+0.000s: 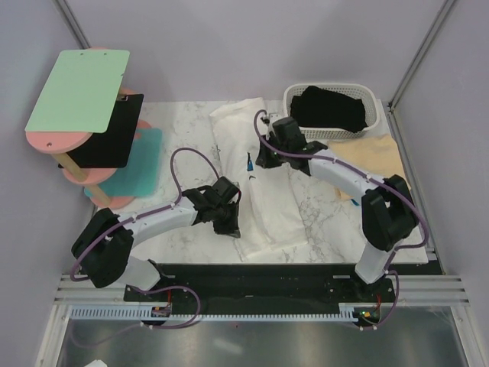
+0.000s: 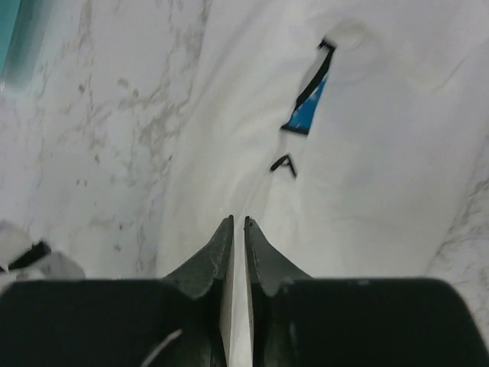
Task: Fold and stack the t-shirts
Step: Rotate the tshirt 70 degrees, then grab the bottom of the folded rectangular tshirt with both arms
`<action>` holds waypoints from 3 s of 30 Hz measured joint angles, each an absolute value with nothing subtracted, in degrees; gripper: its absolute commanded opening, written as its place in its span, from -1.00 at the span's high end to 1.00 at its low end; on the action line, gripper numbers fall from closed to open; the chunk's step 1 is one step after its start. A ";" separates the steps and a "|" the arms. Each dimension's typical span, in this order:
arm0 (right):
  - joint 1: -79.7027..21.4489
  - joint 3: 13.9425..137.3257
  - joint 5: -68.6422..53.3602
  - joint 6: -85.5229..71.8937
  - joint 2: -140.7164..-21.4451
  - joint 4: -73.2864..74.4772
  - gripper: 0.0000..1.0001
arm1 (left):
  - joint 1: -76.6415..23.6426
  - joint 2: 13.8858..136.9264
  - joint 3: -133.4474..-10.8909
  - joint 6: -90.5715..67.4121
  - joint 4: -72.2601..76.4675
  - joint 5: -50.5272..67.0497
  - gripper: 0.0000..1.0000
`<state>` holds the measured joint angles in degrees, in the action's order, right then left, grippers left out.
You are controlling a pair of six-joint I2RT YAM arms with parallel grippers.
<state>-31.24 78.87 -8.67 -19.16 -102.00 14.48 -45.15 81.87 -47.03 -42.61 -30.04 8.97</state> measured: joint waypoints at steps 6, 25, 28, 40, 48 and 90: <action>-39.27 66.92 -7.97 -17.39 -93.38 22.20 0.13 | -45.12 81.87 -46.96 -43.70 -29.63 7.38 0.76; -60.80 50.00 7.25 -26.02 -77.97 31.35 -0.11 | -32.58 85.06 -46.52 -43.86 -27.51 8.10 -0.54; -63.51 50.83 9.19 -27.18 -82.15 31.18 -0.10 | -30.52 84.14 -45.74 -43.31 -27.31 8.25 -0.54; -66.98 53.80 22.20 -30.96 -87.02 33.01 0.89 | -29.26 81.80 -42.72 -42.37 -27.31 9.17 -0.52; -67.02 51.75 24.43 -31.57 -87.07 30.22 1.00 | -29.26 81.47 -41.89 -42.30 -27.24 9.17 -0.50; -58.52 41.52 28.10 -46.54 -65.01 33.50 -0.43 | -40.14 71.22 -33.01 -47.90 -19.68 11.16 -0.32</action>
